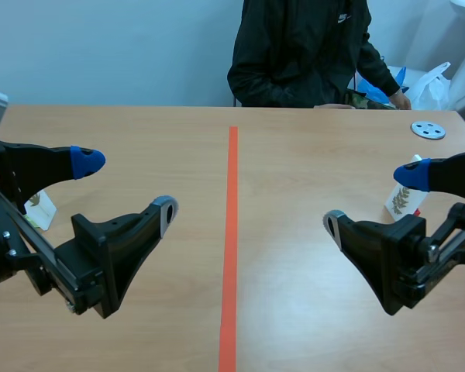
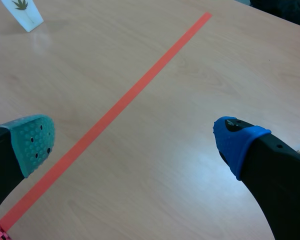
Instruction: Sort the leaf by its shape. The table is split by an orange tape line. A compound leaf with several leaflets goes to the left side, a simple leaf with one blade goes to the right side. Return to the home posture when a red brick is placed on the table.
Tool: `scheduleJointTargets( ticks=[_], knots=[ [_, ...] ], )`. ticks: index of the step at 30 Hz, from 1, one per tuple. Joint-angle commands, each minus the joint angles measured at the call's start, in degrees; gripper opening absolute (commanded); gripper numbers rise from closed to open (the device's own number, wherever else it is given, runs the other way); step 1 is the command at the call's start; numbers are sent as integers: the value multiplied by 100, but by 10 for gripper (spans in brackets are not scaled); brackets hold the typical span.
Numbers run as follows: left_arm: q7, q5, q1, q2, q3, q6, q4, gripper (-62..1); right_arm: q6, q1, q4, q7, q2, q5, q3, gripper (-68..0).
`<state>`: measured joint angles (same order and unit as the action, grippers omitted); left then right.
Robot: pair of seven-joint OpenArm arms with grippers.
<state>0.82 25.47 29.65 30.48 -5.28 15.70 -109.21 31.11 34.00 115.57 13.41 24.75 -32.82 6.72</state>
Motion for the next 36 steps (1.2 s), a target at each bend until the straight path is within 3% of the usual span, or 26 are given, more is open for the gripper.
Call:
scheduleJointTargets(
  ticks=[1,11,29,36],
  knots=[
    [-92,-138,-44,-13,20,7,-11,14,0,-68,24,-85,33,-61,7,4],
    [337,-260,-44,-13,20,-4,212,14,0,-68,24,-85,31,-61,7,4],
    [350,-249,7,-13,20,44,212,14,0,-68,24,-85,31,-61,7,4],
    [350,-37,4,-13,20,57,212,14,0,-68,24,-85,31,-61,7,4]
  ],
)
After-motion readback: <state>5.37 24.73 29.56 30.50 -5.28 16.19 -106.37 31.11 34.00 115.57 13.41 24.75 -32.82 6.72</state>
